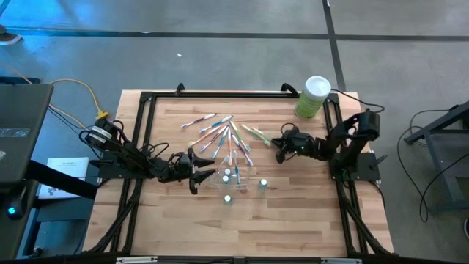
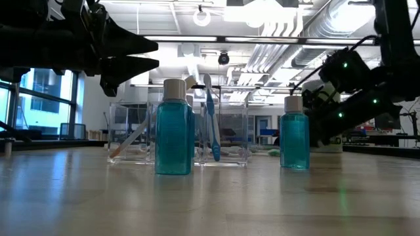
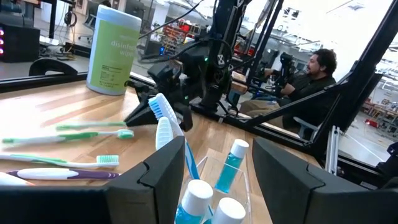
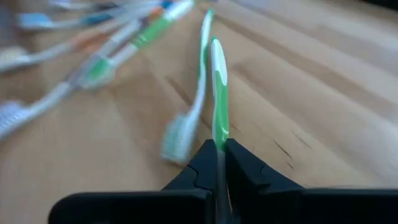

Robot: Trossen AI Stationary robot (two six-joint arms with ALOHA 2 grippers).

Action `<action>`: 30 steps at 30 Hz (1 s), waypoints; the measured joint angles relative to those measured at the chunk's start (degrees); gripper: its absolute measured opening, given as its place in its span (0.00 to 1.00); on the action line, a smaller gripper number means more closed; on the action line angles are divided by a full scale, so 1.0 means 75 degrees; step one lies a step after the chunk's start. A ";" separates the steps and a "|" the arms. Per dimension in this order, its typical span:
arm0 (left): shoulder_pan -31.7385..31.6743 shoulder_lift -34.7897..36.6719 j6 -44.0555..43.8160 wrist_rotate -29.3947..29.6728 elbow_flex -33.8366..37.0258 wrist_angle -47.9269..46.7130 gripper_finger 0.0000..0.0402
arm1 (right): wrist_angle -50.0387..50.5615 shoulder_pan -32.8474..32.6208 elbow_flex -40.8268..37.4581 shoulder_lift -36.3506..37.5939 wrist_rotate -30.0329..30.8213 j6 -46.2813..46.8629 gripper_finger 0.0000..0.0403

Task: Pick & Place toothbrushing station
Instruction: Put the green toothbrush into the transparent organizer

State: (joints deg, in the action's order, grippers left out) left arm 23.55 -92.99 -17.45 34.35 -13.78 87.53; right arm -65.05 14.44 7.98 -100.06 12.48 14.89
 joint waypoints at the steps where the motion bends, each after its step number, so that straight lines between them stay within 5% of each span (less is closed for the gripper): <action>1: 0.0000 0.0000 0.0000 0.0000 0.0000 0.0003 0.46 | -0.0033 -0.0066 0.0001 0.0124 0.0072 -0.0031 0.02; 13: 0.0015 0.0021 -0.0023 0.0003 0.0000 0.0262 0.46 | -0.0113 -0.1381 0.0004 0.2036 0.0843 -0.0760 0.02; 24: 0.0256 0.0798 -0.0558 -0.0034 -0.0006 0.0285 0.46 | -0.0135 -0.3295 0.0108 0.4067 0.1529 -0.2858 0.02; 30: 0.0162 0.1352 -0.2198 -0.1400 -0.0009 0.0290 0.46 | 0.1306 -0.4424 0.1172 0.4301 0.1521 -0.4558 0.02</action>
State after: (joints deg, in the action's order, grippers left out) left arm 24.76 -82.85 -33.94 23.85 -13.85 89.70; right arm -55.26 -18.74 16.77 -67.80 23.89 -19.29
